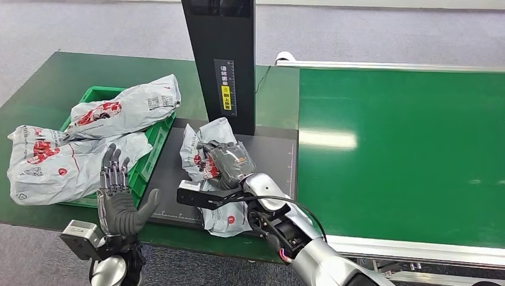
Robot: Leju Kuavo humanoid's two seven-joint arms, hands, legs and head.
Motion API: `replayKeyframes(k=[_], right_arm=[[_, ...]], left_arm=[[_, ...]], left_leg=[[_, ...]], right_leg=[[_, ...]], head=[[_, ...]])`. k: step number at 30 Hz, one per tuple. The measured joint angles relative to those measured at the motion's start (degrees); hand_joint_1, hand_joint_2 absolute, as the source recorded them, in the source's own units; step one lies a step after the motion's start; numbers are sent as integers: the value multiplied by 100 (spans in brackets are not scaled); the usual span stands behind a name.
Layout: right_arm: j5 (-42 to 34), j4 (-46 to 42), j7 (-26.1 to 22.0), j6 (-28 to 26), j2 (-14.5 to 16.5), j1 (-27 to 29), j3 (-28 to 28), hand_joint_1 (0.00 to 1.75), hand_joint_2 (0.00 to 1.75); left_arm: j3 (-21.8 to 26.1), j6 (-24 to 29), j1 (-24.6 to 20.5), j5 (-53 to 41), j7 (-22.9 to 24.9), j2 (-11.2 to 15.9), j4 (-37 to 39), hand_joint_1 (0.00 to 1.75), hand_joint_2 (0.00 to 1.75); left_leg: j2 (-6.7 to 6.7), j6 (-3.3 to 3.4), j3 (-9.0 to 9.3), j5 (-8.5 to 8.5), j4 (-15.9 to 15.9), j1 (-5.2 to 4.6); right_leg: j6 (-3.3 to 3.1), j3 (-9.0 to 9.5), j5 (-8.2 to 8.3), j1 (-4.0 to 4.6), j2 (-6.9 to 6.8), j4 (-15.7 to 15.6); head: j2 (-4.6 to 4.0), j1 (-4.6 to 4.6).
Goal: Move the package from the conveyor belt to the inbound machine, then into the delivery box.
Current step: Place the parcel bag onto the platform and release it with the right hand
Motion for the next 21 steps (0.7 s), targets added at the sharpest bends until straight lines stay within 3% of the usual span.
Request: replayKeyframes(k=[12, 21], right_arm=[[-1024, 86, -670, -428, 7, 25, -586, 0, 175], [-2625, -208, -1957, 11, -140, 294, -1357, 0, 175]], left_arm=[[-46, 32, -85, 45, -11, 13, 122, 0, 175], [-114, 72, -102, 113, -41, 48, 211, 0, 175]], left_leg=[[1, 0, 1, 0, 1, 0], [1, 0, 0, 0, 1, 0]], right_leg=[[0, 0, 0, 0, 1, 0], [0, -1, 0, 0, 1, 0]], head=[[0, 0], [0, 0]])
